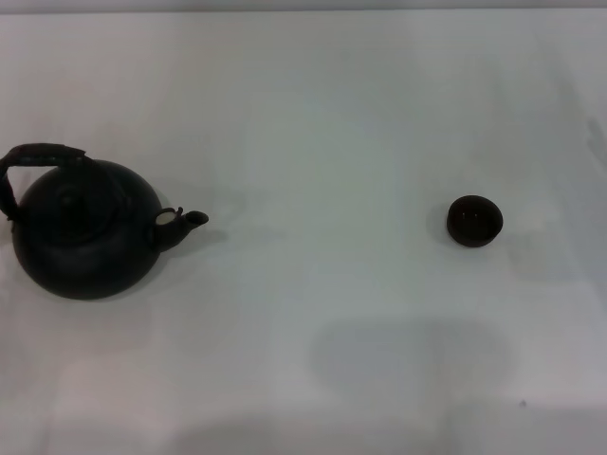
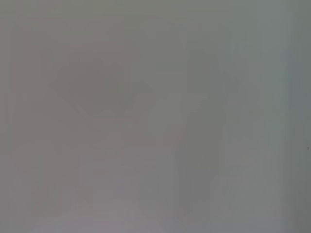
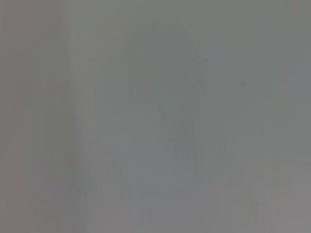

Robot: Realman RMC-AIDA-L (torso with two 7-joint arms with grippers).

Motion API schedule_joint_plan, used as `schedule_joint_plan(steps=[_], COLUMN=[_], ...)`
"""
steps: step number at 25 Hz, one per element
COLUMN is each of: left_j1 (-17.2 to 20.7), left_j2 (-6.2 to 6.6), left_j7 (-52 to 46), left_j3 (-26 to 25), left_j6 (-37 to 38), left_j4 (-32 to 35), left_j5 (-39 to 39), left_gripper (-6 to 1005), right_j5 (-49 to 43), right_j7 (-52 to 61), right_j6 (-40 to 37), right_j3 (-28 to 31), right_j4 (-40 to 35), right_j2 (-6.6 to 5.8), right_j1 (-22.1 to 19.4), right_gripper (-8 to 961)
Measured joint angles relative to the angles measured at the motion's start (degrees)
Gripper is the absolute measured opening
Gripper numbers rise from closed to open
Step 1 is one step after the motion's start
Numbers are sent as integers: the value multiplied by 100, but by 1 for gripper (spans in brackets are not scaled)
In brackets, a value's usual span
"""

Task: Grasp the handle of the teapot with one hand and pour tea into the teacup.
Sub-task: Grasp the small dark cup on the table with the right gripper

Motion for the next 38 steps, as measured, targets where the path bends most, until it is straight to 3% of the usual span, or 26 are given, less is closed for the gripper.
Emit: schedule_joint_plan(steps=[5,14,17,21,27,38], left_j1=[2,17,14,11,9,0], left_j2=[0,0,4,7,9,0], left_j7=[0,0,0,0,0,0], left_j3=[0,-3,-9,-13,-1,0], left_j6=[5,8,8,7,7,7], left_j4=[-21,-23,-28,-29,-4,-27], left_j5=[1,-13,-25,-31,-32,-12], left_gripper=[851,851,851,850,850,851], right_j5=[-223,-365,-667,-1268,-2935,-3405], right_j7=[283,2830,3759,4406,5493,5820], right_j6=[378,1154,1345,1486,1482,1278], right_j3=[-375,-2717,-3503,-3751,-4089,-4801], right_j4=[-306,-2687,-3618,-4181,-5264,-5335], right_j2=[-12,-92,-209,-239,-19,8], right_j1=[-20,-236,-288,-190,125,375], right_gripper=[871,869,868,867,866,864])
